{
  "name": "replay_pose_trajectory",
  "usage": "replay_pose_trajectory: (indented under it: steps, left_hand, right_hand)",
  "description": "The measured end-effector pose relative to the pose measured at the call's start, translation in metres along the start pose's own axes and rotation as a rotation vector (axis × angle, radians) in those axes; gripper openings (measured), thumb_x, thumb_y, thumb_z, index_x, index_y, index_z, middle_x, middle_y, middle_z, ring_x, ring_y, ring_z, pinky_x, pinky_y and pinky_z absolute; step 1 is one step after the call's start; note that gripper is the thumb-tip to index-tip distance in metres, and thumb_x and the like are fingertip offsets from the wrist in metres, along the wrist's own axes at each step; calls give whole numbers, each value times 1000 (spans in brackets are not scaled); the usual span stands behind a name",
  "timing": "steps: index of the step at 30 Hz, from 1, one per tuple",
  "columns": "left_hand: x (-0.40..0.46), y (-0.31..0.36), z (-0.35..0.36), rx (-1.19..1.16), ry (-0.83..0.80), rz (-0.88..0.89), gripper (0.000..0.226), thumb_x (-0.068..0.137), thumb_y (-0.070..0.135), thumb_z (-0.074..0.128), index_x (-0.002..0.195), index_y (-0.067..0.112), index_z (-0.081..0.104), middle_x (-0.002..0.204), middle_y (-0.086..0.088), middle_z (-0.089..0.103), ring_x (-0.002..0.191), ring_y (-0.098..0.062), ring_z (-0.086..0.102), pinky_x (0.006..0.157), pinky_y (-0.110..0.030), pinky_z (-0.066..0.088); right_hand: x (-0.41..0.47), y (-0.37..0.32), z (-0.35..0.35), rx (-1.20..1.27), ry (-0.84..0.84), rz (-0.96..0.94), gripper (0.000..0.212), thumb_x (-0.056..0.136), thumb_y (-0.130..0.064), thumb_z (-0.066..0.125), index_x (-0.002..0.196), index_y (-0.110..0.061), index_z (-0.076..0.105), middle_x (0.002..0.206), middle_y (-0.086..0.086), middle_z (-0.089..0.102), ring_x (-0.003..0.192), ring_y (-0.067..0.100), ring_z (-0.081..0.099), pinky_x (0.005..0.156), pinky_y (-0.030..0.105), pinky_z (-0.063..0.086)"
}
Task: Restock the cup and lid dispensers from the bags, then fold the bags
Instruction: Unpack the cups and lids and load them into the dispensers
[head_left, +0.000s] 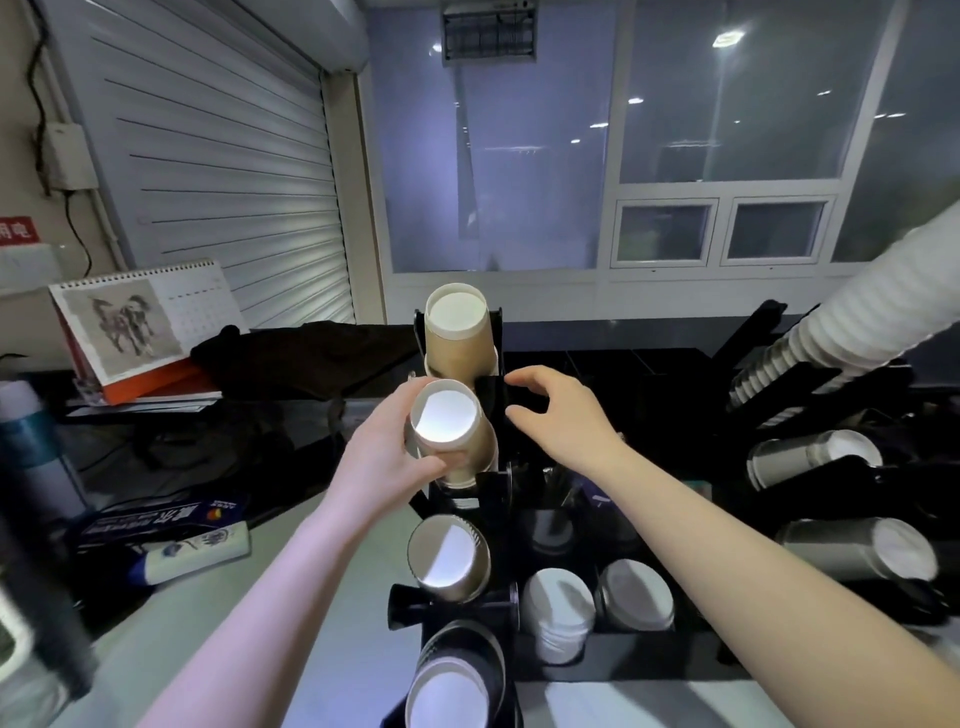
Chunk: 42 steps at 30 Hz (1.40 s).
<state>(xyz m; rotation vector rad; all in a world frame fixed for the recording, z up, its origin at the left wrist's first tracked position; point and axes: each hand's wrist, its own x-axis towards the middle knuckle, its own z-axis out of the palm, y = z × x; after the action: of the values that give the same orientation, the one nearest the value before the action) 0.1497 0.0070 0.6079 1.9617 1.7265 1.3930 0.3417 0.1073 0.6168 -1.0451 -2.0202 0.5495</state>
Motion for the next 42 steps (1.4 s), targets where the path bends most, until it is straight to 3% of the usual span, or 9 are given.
replay_pose_trajectory:
  steps: [4,7,10,17,24,29,34,38,42]
  left_hand:
    - [-8,-2,-3,-18,-43,-12,78,68,32,79,132,48,37,131,28,48,122,-6,49,102,-41,44]
    - [-14,0,-6,112,10,34,92,74,35,77,149,31,22,155,13,25,140,-4,26,113,-31,26]
    - [-15,13,-4,242,132,207,79,83,35,68,149,25,26,158,10,14,144,-5,14,113,-29,18]
    - [15,74,35,564,54,446,76,80,27,73,145,14,36,154,-9,29,143,-31,25,113,-52,21]
    - [51,136,119,623,-39,548,71,80,29,73,142,16,42,149,-10,39,133,-32,41,110,-46,34]
    - [76,192,193,504,-22,483,68,86,37,64,146,25,34,152,4,33,136,-19,35,109,-30,28]
    - [96,231,262,281,-12,355,80,78,53,61,146,38,22,150,16,31,132,-4,33,99,-19,28]
    - [113,251,299,75,-51,226,103,64,59,71,148,42,12,152,21,25,136,3,26,106,-23,26]
    - [132,276,326,-300,-102,207,97,60,42,81,141,38,28,137,22,48,126,2,45,97,-17,41]
  right_hand:
    - [-12,-7,-1,10,-35,-36,42,85,-25,66,126,-30,58,126,-15,59,119,2,51,97,16,35]
    - [-23,-11,-8,12,-46,-50,45,85,-27,66,129,-31,56,130,-16,58,121,0,49,101,20,37]
    - [-35,-13,-20,-7,-43,-73,45,86,-31,65,131,-33,56,132,-17,56,123,-2,46,102,18,34]
    - [-59,1,-88,-137,3,-151,47,86,-28,66,132,-30,55,131,-18,57,121,-9,44,97,2,27]
    - [-82,70,-196,-332,-20,-164,44,88,-31,62,131,-29,54,130,-19,54,122,-4,43,100,14,30]
    - [-95,140,-284,-272,79,-142,32,84,-19,68,115,-30,65,107,-26,58,99,-14,47,85,-2,29]
    - [-88,192,-339,-95,232,-54,20,77,-15,75,85,-25,59,84,-12,64,78,-3,59,70,11,43]
    - [-63,206,-355,171,309,6,53,67,-30,83,107,-29,48,101,-8,59,88,0,57,69,9,46]
    - [-35,201,-358,303,190,-69,84,60,-28,86,126,-43,37,122,-22,51,114,-4,50,83,22,53]
